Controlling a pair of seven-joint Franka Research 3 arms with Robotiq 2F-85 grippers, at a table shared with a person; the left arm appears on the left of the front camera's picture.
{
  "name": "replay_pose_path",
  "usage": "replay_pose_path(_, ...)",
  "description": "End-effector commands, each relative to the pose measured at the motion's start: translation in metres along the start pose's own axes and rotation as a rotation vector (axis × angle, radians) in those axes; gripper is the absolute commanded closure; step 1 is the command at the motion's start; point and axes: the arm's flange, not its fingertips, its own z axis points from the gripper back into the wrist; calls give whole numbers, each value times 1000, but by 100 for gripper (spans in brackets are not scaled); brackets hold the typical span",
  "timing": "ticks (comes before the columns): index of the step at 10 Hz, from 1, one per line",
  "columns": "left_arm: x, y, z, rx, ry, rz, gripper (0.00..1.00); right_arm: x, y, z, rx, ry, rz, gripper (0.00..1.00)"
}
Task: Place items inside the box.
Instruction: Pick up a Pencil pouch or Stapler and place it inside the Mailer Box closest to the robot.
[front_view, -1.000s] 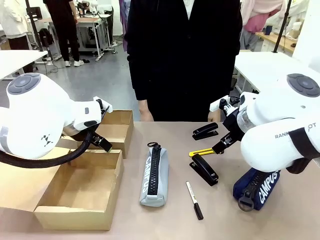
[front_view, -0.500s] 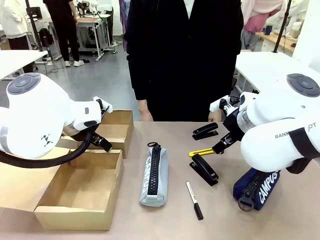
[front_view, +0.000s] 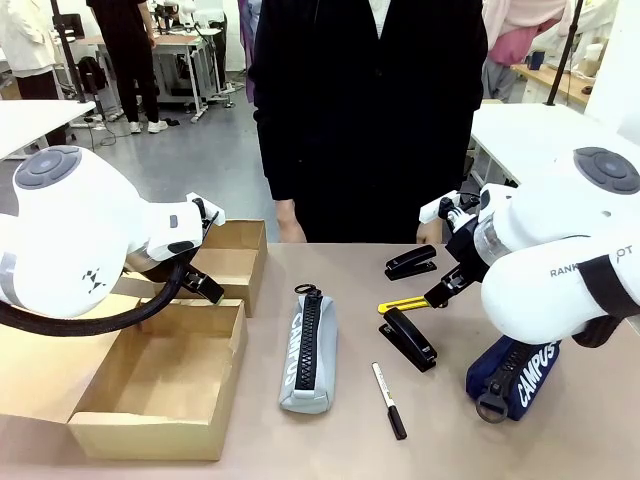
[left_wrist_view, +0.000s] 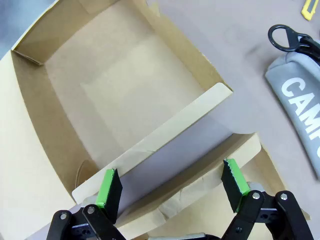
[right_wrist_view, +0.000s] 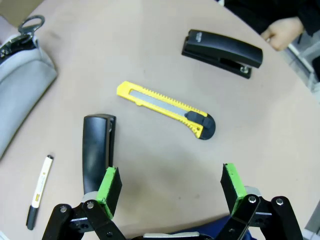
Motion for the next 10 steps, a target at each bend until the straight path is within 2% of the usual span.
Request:
replay_pose_path(1,0,0,0,0,0,0,0,0,0,0,0,0,-1,0)
replay_pose_path(2,0,0,0,0,0,0,0,0,0,0,0,0,0,0)
replay_pose_path(3,2,-1,19,-53,-6,31,0,1,-8,12,55,-20,-25,0)
replay_pose_path(4,8,-3,48,-120,19,112,0,3,-24,31,117,-31,-93,0)
replay_pose_path(6,13,-2,119,-239,-37,249,0,1,-65,92,251,-13,-341,0)
replay_pose_path(7,4,9,156,-296,-90,272,0,-15,-86,129,354,26,-407,0)
replay_pose_path(8,-10,25,186,-366,-143,320,0,-38,-107,161,532,19,-475,0)
replay_pose_path(9,-28,53,211,-487,-187,374,0,-70,-134,189,673,-45,-598,0)
replay_pose_path(10,-53,86,230,-568,-253,468,0,-112,-163,211,775,-174,-736,0)
